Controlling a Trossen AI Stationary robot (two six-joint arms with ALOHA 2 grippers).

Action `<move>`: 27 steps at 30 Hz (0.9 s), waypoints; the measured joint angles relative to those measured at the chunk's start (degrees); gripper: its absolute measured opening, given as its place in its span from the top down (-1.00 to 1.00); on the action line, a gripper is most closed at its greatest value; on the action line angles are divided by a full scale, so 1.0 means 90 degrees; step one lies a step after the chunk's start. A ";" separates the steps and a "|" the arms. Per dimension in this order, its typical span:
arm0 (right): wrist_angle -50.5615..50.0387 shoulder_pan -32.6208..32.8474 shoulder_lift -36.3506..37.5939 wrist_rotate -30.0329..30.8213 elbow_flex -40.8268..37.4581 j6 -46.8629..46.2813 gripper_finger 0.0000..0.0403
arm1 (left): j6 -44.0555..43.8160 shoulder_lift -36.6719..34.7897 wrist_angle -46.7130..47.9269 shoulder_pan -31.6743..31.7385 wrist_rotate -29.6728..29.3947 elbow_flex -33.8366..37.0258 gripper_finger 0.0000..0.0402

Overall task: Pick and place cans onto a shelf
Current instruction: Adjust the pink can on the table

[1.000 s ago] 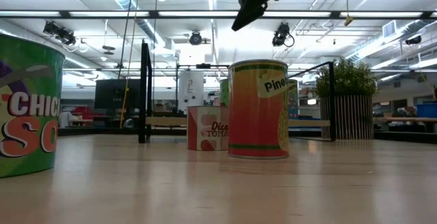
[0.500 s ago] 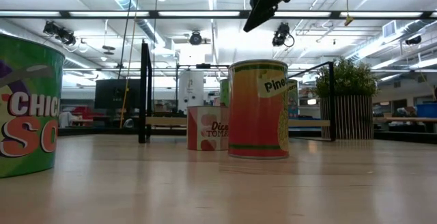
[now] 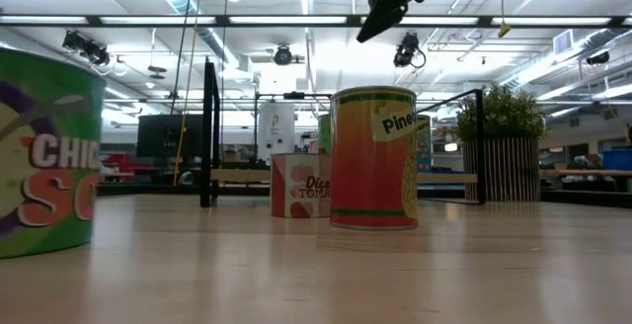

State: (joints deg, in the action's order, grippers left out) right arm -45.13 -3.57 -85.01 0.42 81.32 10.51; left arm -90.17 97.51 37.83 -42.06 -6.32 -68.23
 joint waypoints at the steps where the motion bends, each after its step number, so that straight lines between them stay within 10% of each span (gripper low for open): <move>1: 0.0014 0.0000 0.0000 -0.0002 -0.0002 0.0010 -0.98 | 0.0114 0.0000 0.0018 0.0065 0.0018 0.0000 -0.51; 27: 0.0326 0.0090 0.0000 -0.0054 -0.0001 0.0182 -0.98 | 0.2245 0.0000 0.0191 0.1699 -0.0194 -0.0002 0.21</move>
State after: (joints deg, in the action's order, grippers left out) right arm -42.19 -2.76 -85.01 -0.06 81.31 12.14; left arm -69.96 97.51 39.55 -26.76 -8.07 -68.25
